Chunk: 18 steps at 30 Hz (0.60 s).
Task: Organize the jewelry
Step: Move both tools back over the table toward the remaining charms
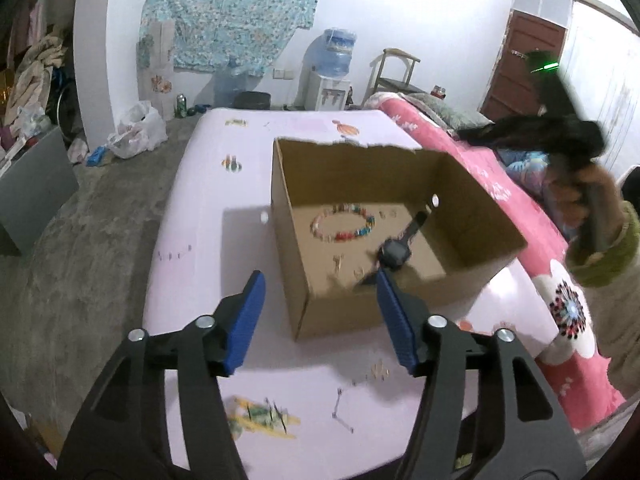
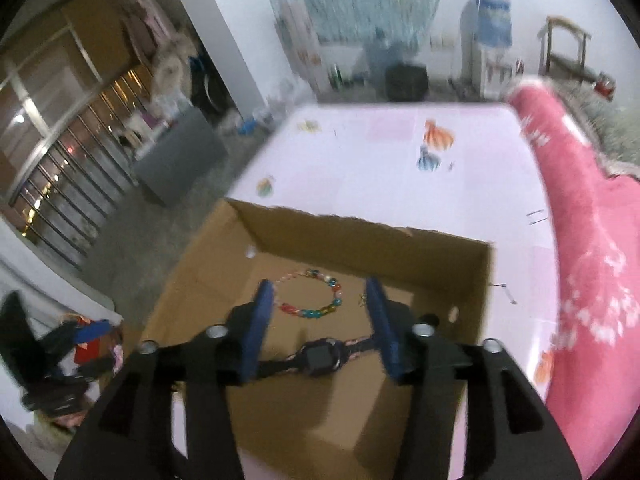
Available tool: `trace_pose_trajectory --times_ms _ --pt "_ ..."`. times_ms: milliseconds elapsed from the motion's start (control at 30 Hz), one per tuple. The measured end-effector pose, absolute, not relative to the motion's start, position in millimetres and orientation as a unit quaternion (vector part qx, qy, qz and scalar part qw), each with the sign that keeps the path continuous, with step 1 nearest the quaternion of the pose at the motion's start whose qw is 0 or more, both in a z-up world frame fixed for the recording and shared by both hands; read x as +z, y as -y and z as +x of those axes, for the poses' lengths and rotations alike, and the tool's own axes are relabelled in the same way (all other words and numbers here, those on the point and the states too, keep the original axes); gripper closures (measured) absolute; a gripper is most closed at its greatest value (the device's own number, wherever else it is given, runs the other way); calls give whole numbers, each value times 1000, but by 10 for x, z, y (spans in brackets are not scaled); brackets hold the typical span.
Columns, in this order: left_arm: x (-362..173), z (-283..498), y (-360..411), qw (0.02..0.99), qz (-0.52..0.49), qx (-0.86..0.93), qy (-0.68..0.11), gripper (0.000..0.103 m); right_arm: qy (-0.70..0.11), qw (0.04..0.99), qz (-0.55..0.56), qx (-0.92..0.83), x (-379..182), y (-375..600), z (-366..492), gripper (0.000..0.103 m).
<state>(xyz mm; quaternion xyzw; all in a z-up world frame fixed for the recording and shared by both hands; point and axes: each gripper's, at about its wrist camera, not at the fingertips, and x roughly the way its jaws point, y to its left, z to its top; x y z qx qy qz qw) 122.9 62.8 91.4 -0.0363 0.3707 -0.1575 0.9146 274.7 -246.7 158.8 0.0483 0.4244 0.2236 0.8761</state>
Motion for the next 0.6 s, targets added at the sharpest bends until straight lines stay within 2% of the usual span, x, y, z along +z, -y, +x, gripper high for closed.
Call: trace_pose_trajectory --times_ms 33,233,400,600 --pt "877 1160 -640 914 -39 -158 -371 40 -413 881 50 224 1659 2517 2623 36" --pt "620 893 -582 908 -28 -155 -389 25 -365 898 69 236 1843 2715 1656 14" --pt "248 804 -356 893 18 -137 -427 21 -383 897 57 211 1391 2493 1128 9" --pt "-194 853 -209 875 49 -128 -464 21 -481 865 30 137 381 2091 1079 9"
